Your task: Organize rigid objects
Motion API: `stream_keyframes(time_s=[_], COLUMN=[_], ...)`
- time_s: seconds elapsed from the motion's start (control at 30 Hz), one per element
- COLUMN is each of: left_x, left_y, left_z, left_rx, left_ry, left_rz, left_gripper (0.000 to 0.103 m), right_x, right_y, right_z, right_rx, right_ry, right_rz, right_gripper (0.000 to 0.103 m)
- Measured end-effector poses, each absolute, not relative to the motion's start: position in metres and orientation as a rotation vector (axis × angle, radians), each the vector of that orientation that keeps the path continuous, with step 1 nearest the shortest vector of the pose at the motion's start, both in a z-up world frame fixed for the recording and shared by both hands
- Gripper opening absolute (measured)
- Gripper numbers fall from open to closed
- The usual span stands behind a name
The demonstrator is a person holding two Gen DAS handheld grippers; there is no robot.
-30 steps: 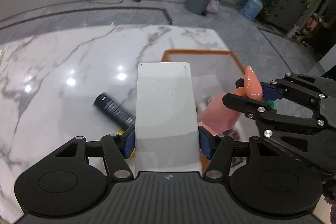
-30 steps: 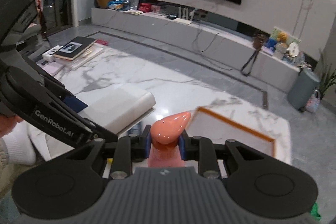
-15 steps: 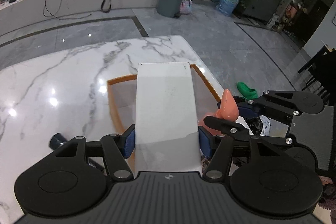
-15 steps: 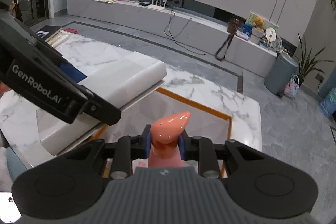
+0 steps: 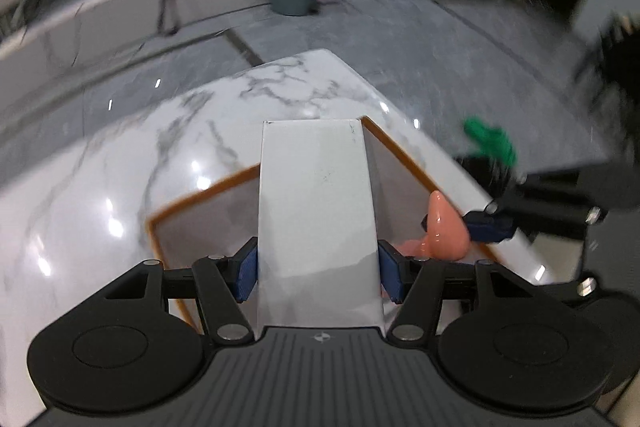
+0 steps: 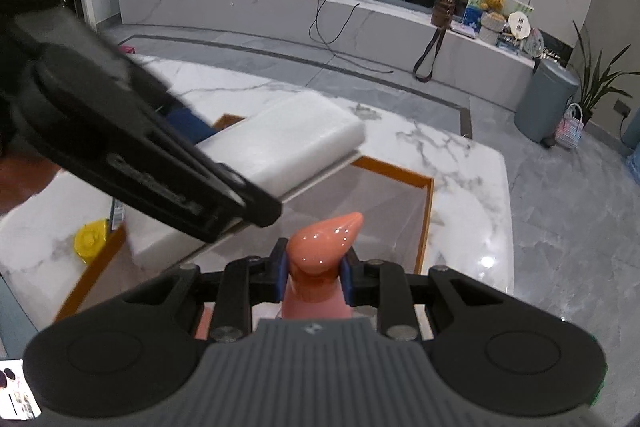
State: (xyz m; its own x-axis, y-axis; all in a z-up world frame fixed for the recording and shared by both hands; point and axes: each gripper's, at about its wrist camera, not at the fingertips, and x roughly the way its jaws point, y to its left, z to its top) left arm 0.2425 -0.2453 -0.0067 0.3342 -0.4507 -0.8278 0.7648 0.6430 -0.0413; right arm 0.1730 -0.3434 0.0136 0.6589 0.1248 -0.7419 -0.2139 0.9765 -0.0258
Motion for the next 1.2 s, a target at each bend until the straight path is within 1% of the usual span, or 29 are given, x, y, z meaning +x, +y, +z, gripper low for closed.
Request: stream_keyframes(time_s=[0.1, 0.3, 0.43, 0.73, 0.83, 1.0, 1.03, 1.07, 1.13, 1.17, 1.2], left_x=[0.237, 0.235, 0.235, 0.238, 0.234, 0.234, 0.233, 0.232, 0.231, 0.231, 0.231], left_y=[-0.263, -0.283, -0.29, -0.292, -0.297, -0.3, -0.301, -0.301, -0.302, -0.303, -0.303], left_z=[-0.012, -0.025, -0.043, -0.084, -0.096, -0.11, -0.113, -0.115, -0.119, -0.121, -0.123], left_rx=[0.579, 0.806, 0.971, 1.156, 1.264, 1.359, 1.373, 1.384, 1.401, 1.411, 1.415], left_ry=[0.862, 0.801, 0.756, 0.762, 0.717, 0.664, 0.655, 0.647, 0.65, 0.659, 0.662], left_rz=[-0.89, -0.985, -0.995, -0.998, -1.011, -1.0, -0.991, -0.982, -0.979, -0.974, -0.966], left_gripper=[0.069, 0.069, 0.069, 0.069, 0.069, 0.069, 0.07, 0.073, 0.075, 0.079, 0.079], right_x=[0.178, 0.19, 0.196, 0.208, 0.21, 0.214, 0.215, 0.216, 0.219, 0.219, 0.219], right_y=[-0.347, -0.351, -0.357, -0.365, -0.366, -0.367, -0.367, -0.366, -0.366, -0.365, -0.364], right_z=[0.006, -0.009, -0.013, -0.024, -0.026, -0.029, -0.03, -0.03, -0.031, -0.032, -0.031], right_rx=[-0.107, -0.111, -0.112, -0.117, -0.114, -0.115, -0.114, -0.116, -0.121, -0.121, -0.12], right_ry=[0.846, 0.861, 0.853, 0.861, 0.867, 0.873, 0.873, 0.873, 0.873, 0.873, 0.873], right_rz=[0.207, 0.219, 0.198, 0.198, 0.191, 0.187, 0.185, 0.183, 0.177, 0.175, 0.175], right_gripper=[0.024, 0.024, 0.025, 0.025, 0.025, 0.025, 0.025, 0.025, 0.025, 0.025, 0.025])
